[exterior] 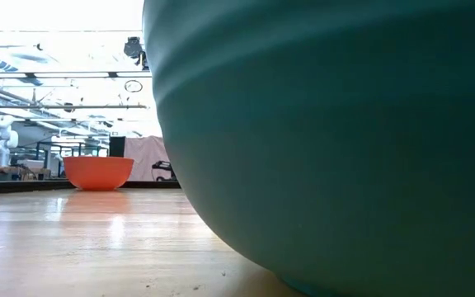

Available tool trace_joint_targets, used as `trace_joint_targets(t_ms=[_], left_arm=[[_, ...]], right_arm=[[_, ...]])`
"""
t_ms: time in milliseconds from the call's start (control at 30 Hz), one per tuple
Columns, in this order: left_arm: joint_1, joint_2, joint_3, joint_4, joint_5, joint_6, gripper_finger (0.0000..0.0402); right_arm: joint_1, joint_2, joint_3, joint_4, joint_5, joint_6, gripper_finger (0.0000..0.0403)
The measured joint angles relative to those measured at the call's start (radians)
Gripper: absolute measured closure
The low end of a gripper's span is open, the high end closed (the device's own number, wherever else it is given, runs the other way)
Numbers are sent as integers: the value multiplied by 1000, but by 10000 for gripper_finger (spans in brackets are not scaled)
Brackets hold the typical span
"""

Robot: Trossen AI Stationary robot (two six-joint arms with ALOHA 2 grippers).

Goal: Place and stack bowls onto a shelf
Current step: Stack the small green bowl on top of the small orange bowl on the shelf

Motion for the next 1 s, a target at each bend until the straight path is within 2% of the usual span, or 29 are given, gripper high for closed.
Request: trace_joint_targets(t_ms=[167, 367, 533, 667, 867, 1000], left_arm=[[0, 0, 0, 0, 0, 1, 240], [0, 0, 0, 0, 0, 1, 240], [0, 0, 0, 0, 0, 1, 240], [0, 0, 0, 0, 0, 2, 240], [1, 0, 0, 1, 0, 1, 240], [1, 0, 0, 2, 0, 1, 240]], right_arm=[[11, -17, 0, 20, 3, -60, 327], [21, -64, 0, 17, 2, -51, 272], [55, -133, 0, 24, -7, -46, 259], [74, -184, 0, 59, -55, -45, 285], [75, -187, -1, 89, -49, -30, 388], [73, -187, -56, 179, -47, -28, 396]])
